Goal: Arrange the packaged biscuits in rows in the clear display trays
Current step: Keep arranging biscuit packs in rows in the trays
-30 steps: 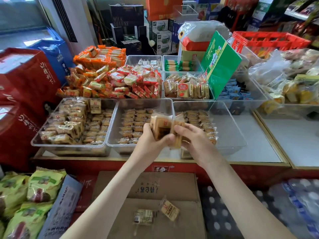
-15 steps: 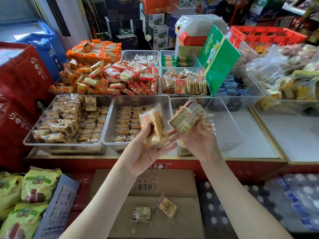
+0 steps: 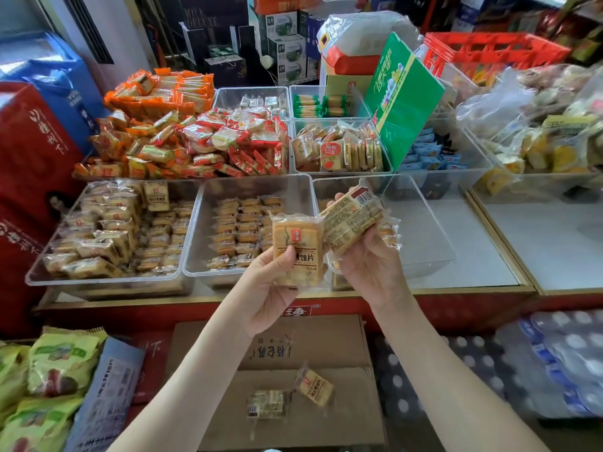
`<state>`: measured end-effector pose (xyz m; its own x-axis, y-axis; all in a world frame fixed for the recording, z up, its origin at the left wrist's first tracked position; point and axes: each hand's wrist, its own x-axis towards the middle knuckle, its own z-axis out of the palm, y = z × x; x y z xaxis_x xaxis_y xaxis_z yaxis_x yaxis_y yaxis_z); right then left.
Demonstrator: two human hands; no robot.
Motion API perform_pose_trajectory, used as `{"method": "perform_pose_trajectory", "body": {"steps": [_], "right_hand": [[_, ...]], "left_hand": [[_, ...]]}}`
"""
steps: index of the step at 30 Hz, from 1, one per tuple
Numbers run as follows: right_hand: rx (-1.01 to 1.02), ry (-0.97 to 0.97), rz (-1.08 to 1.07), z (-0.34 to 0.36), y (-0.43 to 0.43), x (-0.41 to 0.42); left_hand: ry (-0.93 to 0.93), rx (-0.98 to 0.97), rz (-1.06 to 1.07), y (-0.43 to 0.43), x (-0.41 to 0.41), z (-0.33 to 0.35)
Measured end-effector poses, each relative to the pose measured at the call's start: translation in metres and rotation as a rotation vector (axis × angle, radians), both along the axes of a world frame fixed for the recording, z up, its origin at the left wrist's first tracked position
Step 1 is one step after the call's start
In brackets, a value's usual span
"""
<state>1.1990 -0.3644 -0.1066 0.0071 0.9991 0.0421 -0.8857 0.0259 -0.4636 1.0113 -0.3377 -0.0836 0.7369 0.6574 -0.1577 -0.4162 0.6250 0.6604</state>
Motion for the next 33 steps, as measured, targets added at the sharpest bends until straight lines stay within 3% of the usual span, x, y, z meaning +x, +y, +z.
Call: {"method": "perform_pose_trajectory", "body": {"steps": [5,9,15,17,20,22,25,28,30,33], "right_hand": [[-0.023,0.246,0.031,-0.010,0.000,0.001],[-0.023,0.318,0.105,-0.013,-0.003,0.000],[-0.015,0.283,0.094,-0.017,0.001,0.006],[-0.047,0.246,0.041,-0.020,0.000,0.015],[-0.086,0.047,-0.070,-0.027,-0.004,0.040],[-0.146,-0.189,-0.101,-0.029,-0.001,0.063],[-0.468,-0.576,-0.275,-0.033,0.005,0.107],[-0.705,-1.108,-0.394,-0.046,0.011,0.153],[-0.776,-1.402,-0.349,-0.060,0.020,0.178],[-0.859,-1.770,-0.064,-0.076,0.035,0.196]], "left_hand": [[-0.183,-0.048,-0.071,0.000,0.004,-0.007],[-0.310,-0.111,-0.076,0.002,0.009,-0.019],[-0.330,-0.103,-0.077,0.008,0.016,-0.029],[-0.205,-0.102,-0.049,0.013,0.020,-0.026],[0.009,-0.095,-0.021,0.022,0.030,-0.025],[0.183,-0.097,0.010,0.026,0.042,-0.026],[0.371,-0.109,0.084,0.031,0.065,-0.031],[0.445,-0.143,0.131,0.036,0.088,-0.042],[0.481,-0.129,0.143,0.041,0.101,-0.051],[0.516,-0.104,0.179,0.045,0.118,-0.065]]}}
